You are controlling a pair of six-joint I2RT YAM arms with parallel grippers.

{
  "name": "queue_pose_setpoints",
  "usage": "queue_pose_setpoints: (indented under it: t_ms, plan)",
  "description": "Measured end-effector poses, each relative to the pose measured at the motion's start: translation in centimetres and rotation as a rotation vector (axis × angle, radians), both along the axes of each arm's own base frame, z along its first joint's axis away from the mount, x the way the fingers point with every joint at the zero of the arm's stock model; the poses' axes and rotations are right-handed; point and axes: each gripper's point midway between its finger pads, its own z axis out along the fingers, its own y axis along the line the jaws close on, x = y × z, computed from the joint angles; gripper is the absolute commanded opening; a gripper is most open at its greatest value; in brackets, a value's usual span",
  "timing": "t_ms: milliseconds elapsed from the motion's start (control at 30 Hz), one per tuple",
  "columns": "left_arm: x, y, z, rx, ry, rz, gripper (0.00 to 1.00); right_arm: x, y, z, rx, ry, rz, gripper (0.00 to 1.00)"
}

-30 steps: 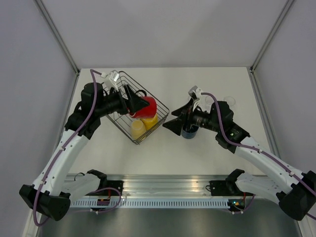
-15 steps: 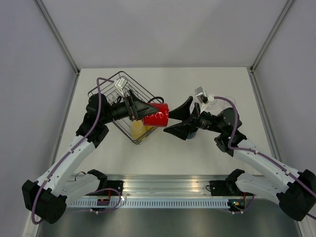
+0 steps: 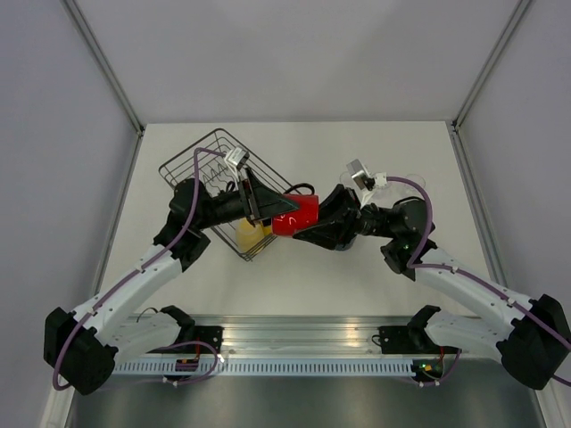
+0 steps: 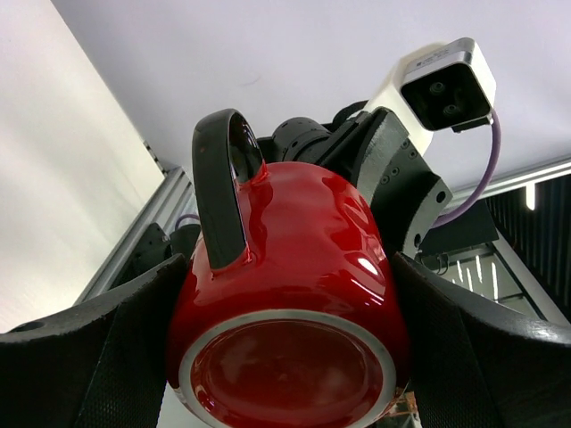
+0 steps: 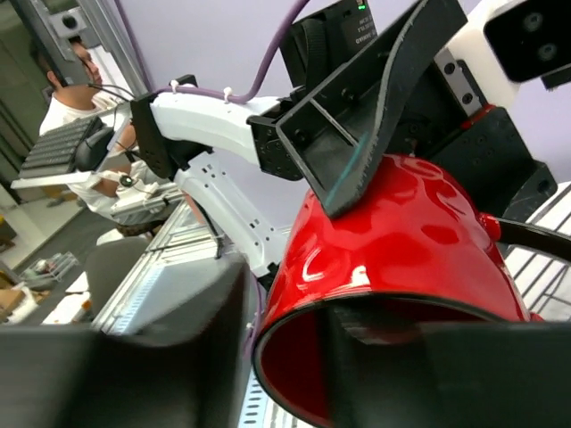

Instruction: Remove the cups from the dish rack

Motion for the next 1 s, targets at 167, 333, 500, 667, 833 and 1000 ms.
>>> queue_pose_setpoints:
  t_ms: [167, 333, 500, 667, 833, 1000]
  plan:
    - [0.3, 0.1, 0.7, -0.024, -0.013, 0.018, 0.02, 0.2, -0.2, 0.0, 0.000, 0.013, -0.006, 0.01]
    - [0.4, 0.0, 0.7, -0.026, -0.013, 0.023, 0.50, 0.3, -0.4, 0.0, -0.007, 0.008, -0.027, 0.00]
    - [0.5, -0.2, 0.3, -0.011, 0.012, 0.035, 1.00, 0.3, -0.7, -0.2, -0.027, 0.001, -0.064, 0.00]
    - [2.5, 0.3, -0.4, 0.070, 0.049, 0.157, 1.00, 0.6, -1.4, -0.9, -0.072, -0.004, -0.144, 0.00]
    - [4.7, 2.4, -0.3, 0.176, 0.010, 0.357, 1.00, 1.5, -3.3, -1.6, -0.127, -0.020, -0.295, 0.00]
    - [6.2, 4.7, -1.0, 0.294, -0.028, 0.504, 1.00, 4.8, -5.6, -3.6, -0.305, 0.026, -0.538, 0.00]
